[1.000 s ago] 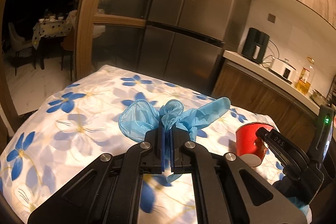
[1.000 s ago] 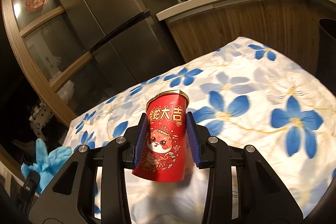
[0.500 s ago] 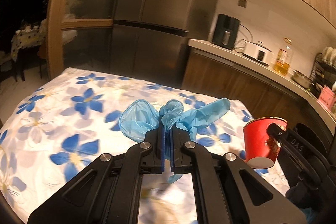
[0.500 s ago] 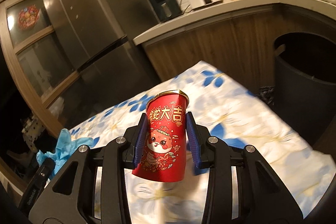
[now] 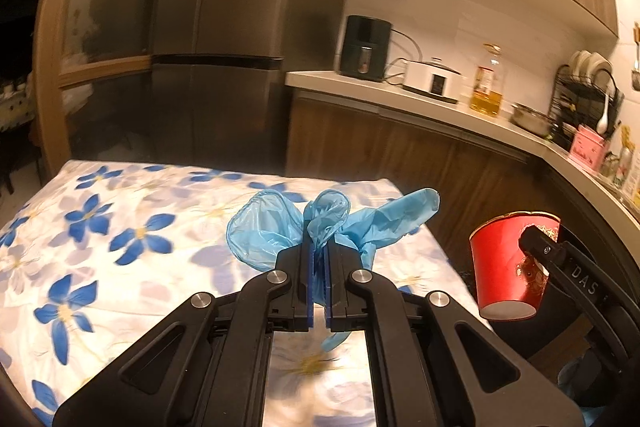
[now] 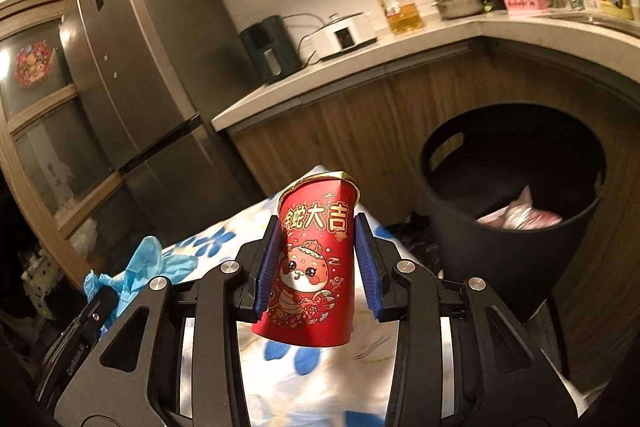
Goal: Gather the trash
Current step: 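Carry the red can and blue glove over the black bin with both tools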
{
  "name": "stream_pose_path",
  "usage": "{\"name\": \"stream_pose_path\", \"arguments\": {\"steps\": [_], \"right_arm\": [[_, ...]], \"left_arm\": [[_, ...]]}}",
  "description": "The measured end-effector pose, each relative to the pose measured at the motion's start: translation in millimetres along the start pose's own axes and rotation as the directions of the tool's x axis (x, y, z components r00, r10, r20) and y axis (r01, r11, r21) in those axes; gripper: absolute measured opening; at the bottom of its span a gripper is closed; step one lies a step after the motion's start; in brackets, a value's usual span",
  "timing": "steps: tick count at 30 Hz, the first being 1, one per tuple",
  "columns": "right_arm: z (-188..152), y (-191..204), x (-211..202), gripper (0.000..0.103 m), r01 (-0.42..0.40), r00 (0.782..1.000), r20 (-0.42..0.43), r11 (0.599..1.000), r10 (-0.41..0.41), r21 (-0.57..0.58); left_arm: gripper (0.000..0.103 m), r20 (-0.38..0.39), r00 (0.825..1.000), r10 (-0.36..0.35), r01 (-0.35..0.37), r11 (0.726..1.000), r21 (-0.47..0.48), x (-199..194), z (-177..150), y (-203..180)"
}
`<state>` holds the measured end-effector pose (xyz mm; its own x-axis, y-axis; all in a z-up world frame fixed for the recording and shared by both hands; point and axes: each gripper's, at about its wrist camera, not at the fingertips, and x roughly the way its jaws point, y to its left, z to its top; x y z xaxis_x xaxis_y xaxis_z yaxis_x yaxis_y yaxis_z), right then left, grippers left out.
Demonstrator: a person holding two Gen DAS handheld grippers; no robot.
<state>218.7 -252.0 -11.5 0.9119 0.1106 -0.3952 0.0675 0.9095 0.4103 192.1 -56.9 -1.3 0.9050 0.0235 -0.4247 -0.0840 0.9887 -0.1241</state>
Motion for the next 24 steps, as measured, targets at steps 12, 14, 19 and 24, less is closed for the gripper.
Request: {"name": "stream_pose_path", "arguments": {"steps": [12,14,19,24], "right_arm": [[34,-70,-31,0.037,0.106,0.987,0.121,0.994,-0.103,-0.015],[41,-84,-38,0.037,0.139,0.979,0.156,0.990,-0.134,-0.020],[60,-126,-47,0.037,0.199,0.959,0.205,0.980,-0.194,-0.005],[71,-154,-46,0.038,0.226,0.951,0.216,0.974,-0.220,-0.003]], "left_arm": [[0.003,0.003,0.989,-0.150,0.149,0.983,0.108,10,7,-93],[0.003,0.002,0.983,-0.185,0.184,0.975,0.124,12,10,-113],[0.003,-0.011,0.958,-0.287,0.284,0.943,0.174,21,13,-171],[0.003,-0.045,0.937,-0.346,0.348,0.918,0.189,40,9,-213]]}}
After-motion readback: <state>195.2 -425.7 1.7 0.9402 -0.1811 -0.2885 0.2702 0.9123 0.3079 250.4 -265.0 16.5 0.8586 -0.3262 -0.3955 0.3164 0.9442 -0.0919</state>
